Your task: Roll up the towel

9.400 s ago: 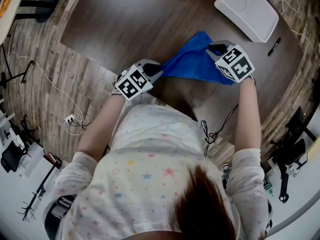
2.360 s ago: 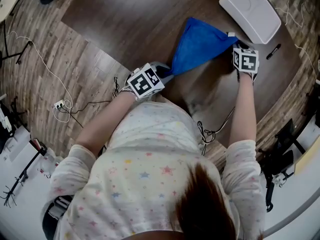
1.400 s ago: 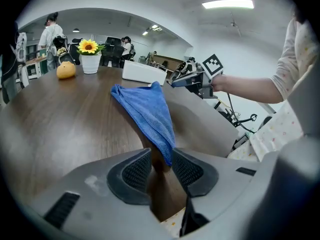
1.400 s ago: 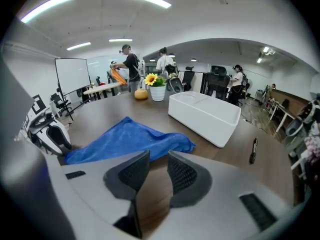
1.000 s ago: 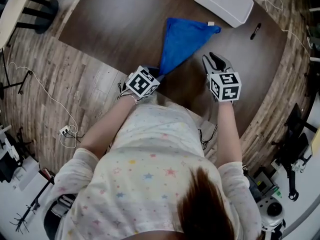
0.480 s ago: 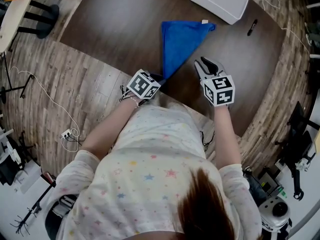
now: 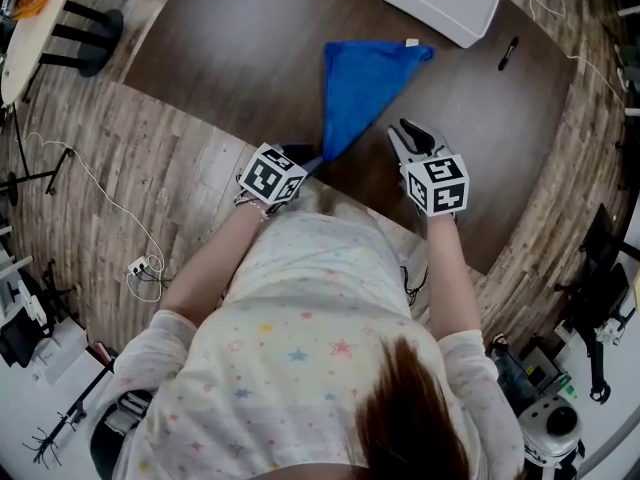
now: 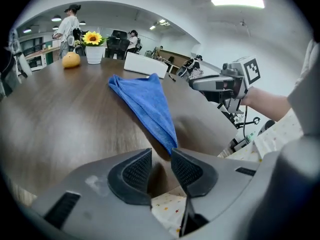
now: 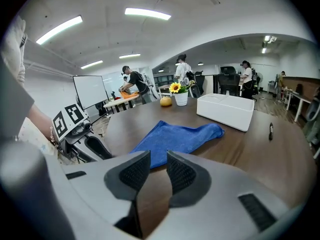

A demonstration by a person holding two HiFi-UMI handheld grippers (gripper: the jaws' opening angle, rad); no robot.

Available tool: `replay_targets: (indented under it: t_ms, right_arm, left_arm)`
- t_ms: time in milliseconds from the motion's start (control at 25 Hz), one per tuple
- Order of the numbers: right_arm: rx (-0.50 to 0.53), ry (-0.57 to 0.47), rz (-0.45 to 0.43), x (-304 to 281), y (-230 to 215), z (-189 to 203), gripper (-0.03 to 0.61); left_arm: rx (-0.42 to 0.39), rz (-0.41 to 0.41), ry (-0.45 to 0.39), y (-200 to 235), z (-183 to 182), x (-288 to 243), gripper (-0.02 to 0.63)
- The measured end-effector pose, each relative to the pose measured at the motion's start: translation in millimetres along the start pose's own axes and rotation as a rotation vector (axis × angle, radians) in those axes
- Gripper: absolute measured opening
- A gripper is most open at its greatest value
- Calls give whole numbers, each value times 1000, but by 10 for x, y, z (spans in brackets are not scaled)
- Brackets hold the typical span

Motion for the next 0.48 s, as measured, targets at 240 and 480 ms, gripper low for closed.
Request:
replay_targets:
  t_ms: [240,480]
  right_arm:
    - [-25,-3,-5,-129,167,-40,100]
    - [-103,0,-53,-162,341,-19,100]
  left_arm:
    - [-98,-22,-118,239,-192,229,98]
    - [-199,35,-182,393,-487,321,98]
Point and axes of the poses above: the fingertips, and each gripper's own axes: x backward along the fingers, y to its left, z out of its underside, the point moved 6 cm from there along x, backward along the fingers, and after that the axes turned 6 degrees about -x, right-handed, at the moved point
